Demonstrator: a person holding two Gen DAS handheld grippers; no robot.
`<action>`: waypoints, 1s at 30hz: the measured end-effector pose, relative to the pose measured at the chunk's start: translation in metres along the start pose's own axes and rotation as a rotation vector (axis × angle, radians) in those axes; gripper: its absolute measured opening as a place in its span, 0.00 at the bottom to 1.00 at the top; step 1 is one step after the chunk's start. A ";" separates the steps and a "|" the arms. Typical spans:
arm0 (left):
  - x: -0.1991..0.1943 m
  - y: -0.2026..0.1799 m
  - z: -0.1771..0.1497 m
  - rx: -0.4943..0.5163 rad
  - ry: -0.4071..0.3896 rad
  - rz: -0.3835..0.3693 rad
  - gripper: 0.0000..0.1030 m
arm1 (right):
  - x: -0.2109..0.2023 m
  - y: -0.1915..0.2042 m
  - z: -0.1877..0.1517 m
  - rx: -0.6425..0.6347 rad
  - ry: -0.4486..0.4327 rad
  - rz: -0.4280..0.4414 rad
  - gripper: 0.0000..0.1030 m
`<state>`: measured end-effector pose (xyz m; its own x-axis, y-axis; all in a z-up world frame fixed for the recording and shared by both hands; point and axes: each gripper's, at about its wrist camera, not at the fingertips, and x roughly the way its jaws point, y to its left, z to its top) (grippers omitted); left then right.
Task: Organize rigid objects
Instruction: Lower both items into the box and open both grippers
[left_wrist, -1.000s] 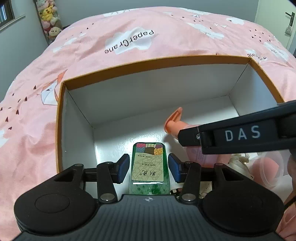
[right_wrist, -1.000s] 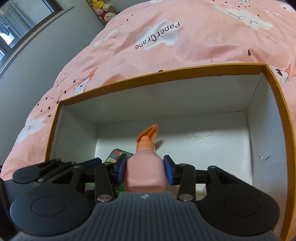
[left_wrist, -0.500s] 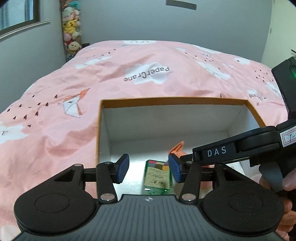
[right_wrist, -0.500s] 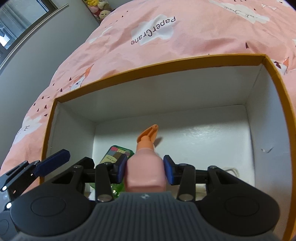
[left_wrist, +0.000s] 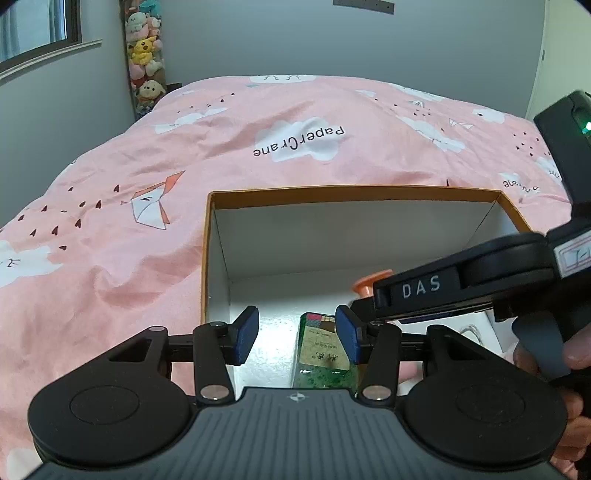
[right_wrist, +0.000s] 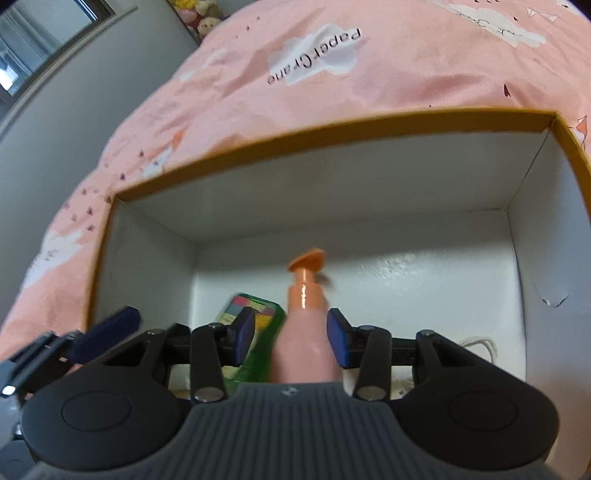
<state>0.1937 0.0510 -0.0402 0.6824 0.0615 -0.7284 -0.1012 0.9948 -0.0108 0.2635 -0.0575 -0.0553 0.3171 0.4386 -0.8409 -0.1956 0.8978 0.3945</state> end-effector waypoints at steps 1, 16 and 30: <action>0.000 0.000 0.000 -0.001 0.003 0.001 0.55 | -0.002 0.001 0.001 -0.001 -0.001 0.003 0.43; -0.022 -0.017 -0.004 0.038 -0.020 -0.018 0.55 | -0.049 0.007 -0.019 -0.075 -0.078 -0.054 0.47; -0.065 -0.026 -0.020 0.025 -0.010 -0.118 0.55 | -0.119 0.007 -0.077 -0.085 -0.243 -0.097 0.53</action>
<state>0.1373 0.0191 -0.0062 0.6956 -0.0557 -0.7163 -0.0017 0.9969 -0.0791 0.1531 -0.1063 0.0187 0.5496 0.3566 -0.7555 -0.2277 0.9340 0.2753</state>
